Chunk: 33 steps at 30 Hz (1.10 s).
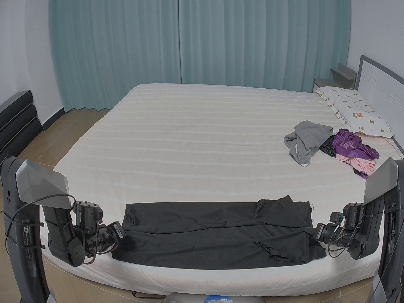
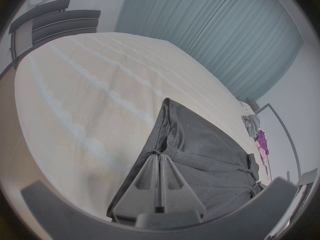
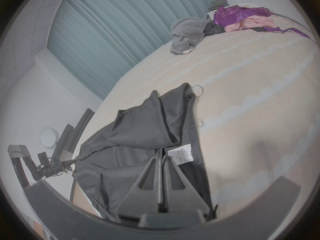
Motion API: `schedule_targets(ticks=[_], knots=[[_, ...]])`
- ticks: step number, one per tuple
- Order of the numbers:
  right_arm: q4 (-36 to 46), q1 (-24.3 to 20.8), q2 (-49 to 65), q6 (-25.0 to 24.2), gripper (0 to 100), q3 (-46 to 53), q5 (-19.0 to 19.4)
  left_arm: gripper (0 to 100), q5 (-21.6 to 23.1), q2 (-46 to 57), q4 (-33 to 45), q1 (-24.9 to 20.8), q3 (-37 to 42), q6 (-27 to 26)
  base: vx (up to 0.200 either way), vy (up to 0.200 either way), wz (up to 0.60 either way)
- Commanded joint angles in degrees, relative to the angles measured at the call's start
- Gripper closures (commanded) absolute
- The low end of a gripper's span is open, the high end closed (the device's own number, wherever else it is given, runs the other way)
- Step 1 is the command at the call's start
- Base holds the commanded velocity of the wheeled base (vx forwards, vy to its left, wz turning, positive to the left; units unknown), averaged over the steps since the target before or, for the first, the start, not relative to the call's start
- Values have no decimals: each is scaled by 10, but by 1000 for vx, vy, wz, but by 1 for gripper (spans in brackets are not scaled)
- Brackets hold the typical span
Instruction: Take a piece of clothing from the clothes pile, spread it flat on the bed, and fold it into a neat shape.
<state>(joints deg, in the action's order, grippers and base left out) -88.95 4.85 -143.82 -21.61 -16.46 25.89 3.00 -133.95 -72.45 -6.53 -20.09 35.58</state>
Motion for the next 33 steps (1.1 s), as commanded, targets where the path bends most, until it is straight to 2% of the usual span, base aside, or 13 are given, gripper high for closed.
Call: schedule_targets(ticks=[1, 17, 33], knots=[[-9, 10, 7, -1, 100, -1, 0, 100, 0, 2, 1, 3, -10, 17, 0, 0, 0], [-10, 21, 13, -10, 100, -5, -1, 100, -3, 4, 3, 13, -11, 36, 0, 0, 0], [-10, -4, 33, -11, 100, -9, -7, 100, -4, 22, 5, 22, -7, 39, 0, 0, 0]])
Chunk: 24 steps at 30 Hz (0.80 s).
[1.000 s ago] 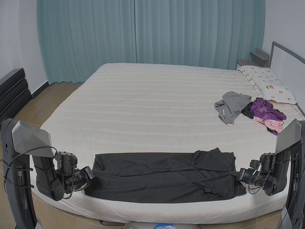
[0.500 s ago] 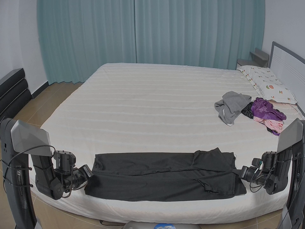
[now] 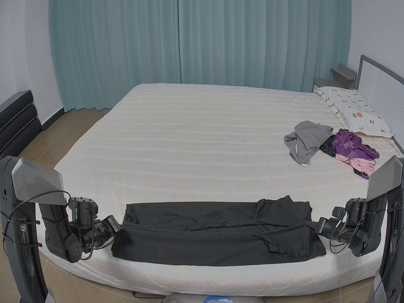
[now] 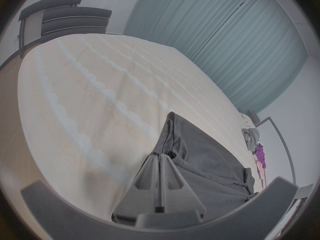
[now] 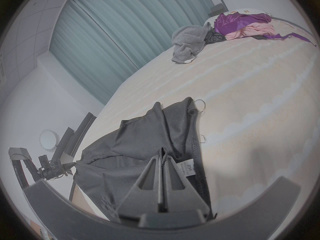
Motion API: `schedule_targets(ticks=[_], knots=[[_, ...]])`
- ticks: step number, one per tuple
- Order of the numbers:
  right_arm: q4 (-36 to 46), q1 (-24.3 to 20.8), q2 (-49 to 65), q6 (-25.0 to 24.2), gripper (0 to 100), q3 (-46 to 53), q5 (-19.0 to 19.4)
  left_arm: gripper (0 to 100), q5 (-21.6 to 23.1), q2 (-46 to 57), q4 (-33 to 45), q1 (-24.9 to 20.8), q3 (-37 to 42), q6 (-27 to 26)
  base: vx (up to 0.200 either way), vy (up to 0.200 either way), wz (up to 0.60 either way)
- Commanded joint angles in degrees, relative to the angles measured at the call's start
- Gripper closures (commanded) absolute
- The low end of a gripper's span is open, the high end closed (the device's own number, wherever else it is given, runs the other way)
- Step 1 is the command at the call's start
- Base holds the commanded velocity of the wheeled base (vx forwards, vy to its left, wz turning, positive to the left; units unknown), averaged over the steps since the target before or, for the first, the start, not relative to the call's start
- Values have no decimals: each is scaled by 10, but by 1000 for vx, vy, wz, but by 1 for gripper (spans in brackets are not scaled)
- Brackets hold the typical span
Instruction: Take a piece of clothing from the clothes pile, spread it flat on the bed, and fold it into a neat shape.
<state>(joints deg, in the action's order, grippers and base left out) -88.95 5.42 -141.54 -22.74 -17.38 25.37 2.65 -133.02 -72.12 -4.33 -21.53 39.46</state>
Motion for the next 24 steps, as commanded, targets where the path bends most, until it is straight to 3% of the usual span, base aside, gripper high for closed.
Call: schedule_targets(ticks=[1, 8, 24], knots=[[-10, -10, 13, -1, 100, -1, -2, 100, 0, 14, 1, 0, 9, 0, 0, 0, 0], [-10, -12, 14, -27, 100, -15, -6, 100, 0, 4, 1, 0, -7, 0, 0, 0, 0], [-9, -13, -22, -33, 100, -39, -19, 100, -4, -32, 1, -4, -37, -1, 0, 0, 0]])
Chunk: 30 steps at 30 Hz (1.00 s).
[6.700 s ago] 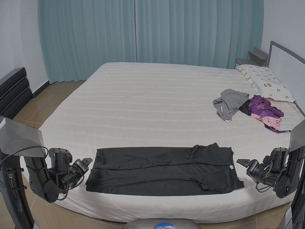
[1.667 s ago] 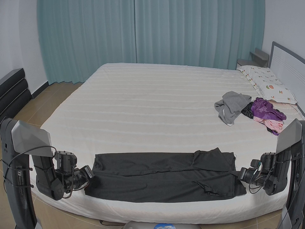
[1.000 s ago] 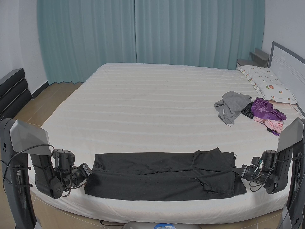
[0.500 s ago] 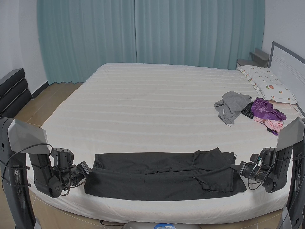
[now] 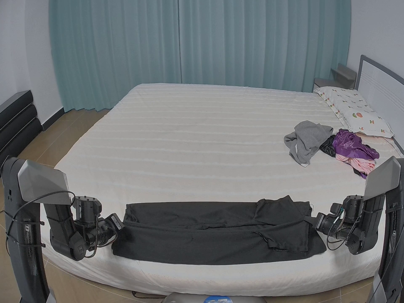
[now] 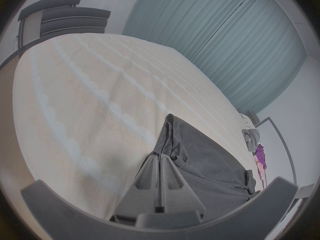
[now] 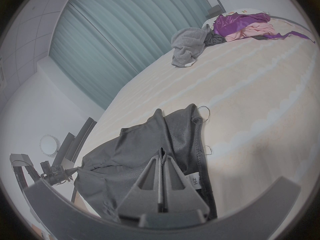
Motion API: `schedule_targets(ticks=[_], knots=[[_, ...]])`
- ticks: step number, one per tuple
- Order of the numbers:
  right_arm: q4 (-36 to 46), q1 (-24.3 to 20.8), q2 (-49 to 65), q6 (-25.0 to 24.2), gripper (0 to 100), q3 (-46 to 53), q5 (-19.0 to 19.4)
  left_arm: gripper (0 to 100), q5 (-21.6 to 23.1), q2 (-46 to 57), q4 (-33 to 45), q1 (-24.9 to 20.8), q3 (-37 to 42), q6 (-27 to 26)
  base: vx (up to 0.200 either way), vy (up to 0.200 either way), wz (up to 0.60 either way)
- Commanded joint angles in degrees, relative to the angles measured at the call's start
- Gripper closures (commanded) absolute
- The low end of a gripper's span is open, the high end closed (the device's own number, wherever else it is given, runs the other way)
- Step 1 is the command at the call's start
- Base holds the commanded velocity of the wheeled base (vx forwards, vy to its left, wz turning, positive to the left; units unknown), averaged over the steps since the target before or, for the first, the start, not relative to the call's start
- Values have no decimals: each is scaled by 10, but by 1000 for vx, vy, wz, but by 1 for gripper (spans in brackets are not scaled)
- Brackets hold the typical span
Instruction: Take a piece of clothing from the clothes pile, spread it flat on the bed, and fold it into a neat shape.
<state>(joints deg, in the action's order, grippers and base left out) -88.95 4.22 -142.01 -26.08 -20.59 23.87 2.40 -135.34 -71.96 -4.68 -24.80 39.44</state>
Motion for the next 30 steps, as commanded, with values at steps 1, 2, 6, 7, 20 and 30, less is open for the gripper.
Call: schedule_targets(ticks=[1, 2, 6, 7, 20, 30], knots=[[-9, -1, -20, 0, 100, -10, -6, 100, -3, -11, 0, -2, -6, -1, 0, 0, 0], [-9, -1, -23, 1, 100, -12, -6, 100, -5, -12, 0, -2, -8, -1, 0, 0, 0], [-9, -2, -29, 1, 100, -16, -7, 100, -14, -15, 1, -3, -11, -2, 0, 0, 0], [-9, -1, -30, 1, 100, -16, -7, 100, -16, -15, 2, -3, -11, -2, 0, 0, 0], [-9, -8, -29, -3, 0, -10, -3, 0, -19, -13, 16, -6, -17, -3, 0, 0, 0], [-10, 10, 22, -108, 0, -1, -3, 0, -18, 30, 17, 11, -9, 35, 0, 0, 0]])
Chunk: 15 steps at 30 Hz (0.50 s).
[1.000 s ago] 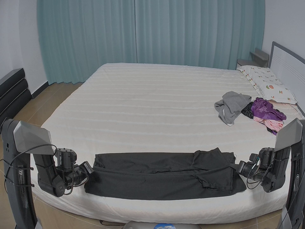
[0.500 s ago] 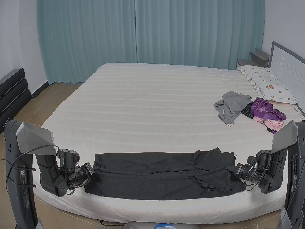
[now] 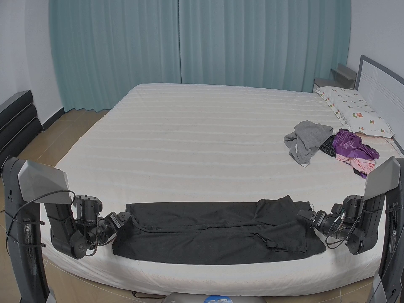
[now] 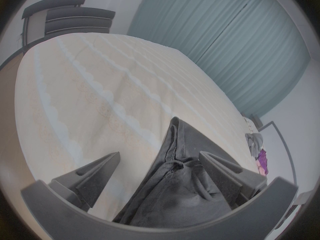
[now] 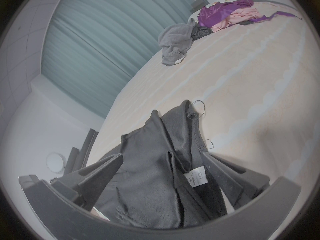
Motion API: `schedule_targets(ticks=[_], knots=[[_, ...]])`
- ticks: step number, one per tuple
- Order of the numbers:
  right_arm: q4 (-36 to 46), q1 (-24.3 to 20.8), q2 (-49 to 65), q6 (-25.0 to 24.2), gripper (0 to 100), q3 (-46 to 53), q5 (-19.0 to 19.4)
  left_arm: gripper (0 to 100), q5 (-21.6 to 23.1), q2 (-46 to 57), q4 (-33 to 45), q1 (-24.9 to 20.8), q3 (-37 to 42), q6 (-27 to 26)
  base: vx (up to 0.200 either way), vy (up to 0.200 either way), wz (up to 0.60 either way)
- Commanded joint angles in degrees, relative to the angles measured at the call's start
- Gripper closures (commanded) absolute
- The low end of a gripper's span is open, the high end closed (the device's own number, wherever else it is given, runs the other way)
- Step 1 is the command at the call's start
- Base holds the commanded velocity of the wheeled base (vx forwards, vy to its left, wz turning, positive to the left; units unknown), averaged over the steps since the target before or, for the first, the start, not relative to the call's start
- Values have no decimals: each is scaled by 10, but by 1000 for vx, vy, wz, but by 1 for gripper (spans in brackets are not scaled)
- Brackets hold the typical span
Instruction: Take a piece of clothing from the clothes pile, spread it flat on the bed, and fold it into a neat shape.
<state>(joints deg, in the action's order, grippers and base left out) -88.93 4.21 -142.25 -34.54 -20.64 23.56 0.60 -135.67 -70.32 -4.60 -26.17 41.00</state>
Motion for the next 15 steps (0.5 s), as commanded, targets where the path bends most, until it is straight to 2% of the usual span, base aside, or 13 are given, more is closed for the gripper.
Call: schedule_targets(ticks=[1, 6, 9, 15], knots=[[-9, 14, 26, -28, 0, -1, 1, 0, 1, 43, 4, 16, 5, 22, 0, 0, 0], [-9, 23, 25, -78, 0, -6, 3, 0, 9, 59, 8, 35, -21, 22, 0, 0, 0], [-9, 24, 21, -90, 0, -5, 3, 0, 10, 55, 22, 37, -57, 9, 0, 0, 0], [-9, 23, 19, -91, 0, -4, 3, 0, 17, 20, 166, 23, -187, 0, 0, 0, 0]])
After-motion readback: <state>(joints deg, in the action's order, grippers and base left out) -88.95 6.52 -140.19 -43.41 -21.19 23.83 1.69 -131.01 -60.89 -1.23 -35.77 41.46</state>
